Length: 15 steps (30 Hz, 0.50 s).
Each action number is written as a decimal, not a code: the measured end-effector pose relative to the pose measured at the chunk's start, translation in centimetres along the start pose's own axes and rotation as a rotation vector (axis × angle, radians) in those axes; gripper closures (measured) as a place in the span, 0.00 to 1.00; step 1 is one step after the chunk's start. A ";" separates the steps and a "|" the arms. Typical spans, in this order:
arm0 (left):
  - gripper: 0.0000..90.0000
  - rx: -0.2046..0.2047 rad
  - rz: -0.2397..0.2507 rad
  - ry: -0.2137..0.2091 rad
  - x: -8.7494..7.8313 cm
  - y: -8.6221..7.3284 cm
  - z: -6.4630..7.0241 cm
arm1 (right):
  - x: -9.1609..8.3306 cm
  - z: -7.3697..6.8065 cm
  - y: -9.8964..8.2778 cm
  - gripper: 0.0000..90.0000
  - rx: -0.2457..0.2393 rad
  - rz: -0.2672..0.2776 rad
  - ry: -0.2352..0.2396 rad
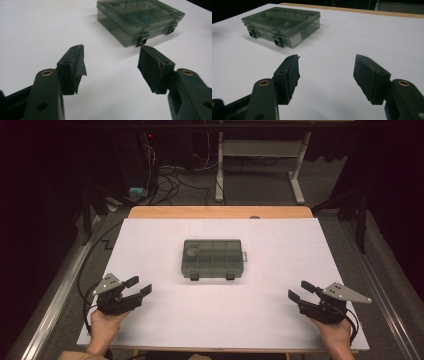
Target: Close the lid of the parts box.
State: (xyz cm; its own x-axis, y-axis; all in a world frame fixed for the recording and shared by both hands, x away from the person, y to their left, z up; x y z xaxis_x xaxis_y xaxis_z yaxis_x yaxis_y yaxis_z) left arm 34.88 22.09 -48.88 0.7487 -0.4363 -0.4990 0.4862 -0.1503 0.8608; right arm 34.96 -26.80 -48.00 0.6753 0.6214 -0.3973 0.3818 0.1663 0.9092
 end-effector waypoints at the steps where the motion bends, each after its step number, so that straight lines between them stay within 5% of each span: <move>1: 0.41 -0.009 0.004 0.004 -0.1 -0.4 -0.3 | -0.2 0.1 -0.2 0.40 0.002 0.000 -0.002; 15: 0.38 -0.069 0.031 0.017 -0.9 -2.0 -1.3 | -2.4 1.1 -1.7 0.34 0.010 0.075 -0.064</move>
Point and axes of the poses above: each handheld gripper's, and its own axes: x roughly forward along the jaws, y roughly out of its top, z roughly to its right, the point moved 9 cm from there along x, roughly forward along the jaws, and after that the axes turned 7 degrees about y, right-handed, at the moved point
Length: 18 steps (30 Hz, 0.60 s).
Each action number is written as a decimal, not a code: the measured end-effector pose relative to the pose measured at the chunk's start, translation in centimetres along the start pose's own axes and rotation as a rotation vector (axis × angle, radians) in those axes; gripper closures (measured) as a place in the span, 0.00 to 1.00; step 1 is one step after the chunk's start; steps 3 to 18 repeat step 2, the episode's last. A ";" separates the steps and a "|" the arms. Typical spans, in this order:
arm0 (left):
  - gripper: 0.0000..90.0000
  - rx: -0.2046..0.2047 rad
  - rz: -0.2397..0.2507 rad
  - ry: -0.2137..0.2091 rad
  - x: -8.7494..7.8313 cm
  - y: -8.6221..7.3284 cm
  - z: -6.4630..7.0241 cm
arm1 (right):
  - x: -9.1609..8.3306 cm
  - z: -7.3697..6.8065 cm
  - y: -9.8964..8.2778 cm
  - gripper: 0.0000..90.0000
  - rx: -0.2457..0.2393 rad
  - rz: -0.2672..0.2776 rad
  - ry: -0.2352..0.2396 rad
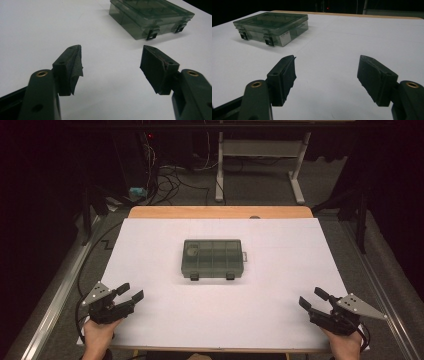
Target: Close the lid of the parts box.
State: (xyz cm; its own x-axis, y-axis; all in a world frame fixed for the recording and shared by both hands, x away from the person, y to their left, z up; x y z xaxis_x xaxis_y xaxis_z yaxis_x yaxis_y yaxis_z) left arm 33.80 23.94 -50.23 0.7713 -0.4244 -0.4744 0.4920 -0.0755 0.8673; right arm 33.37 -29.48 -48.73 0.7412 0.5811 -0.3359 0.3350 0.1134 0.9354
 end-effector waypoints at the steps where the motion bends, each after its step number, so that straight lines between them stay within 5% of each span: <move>1: 0.38 -0.002 0.000 -0.001 0.0 0.0 0.0 | 0.1 0.0 0.0 0.34 -0.004 -0.001 0.003; 18: 0.38 -0.003 0.000 -0.001 0.0 0.0 0.0 | 0.1 0.0 0.0 0.34 -0.009 -0.004 0.002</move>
Point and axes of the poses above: each handheld gripper's, and its own axes: x roughly forward along the jaws, y roughly out of its top, z roughly to its right, the point moved 9 cm from there along x, roughly forward along the jaws, and after that the axes turned 7 degrees about y, right-handed, at the moved point
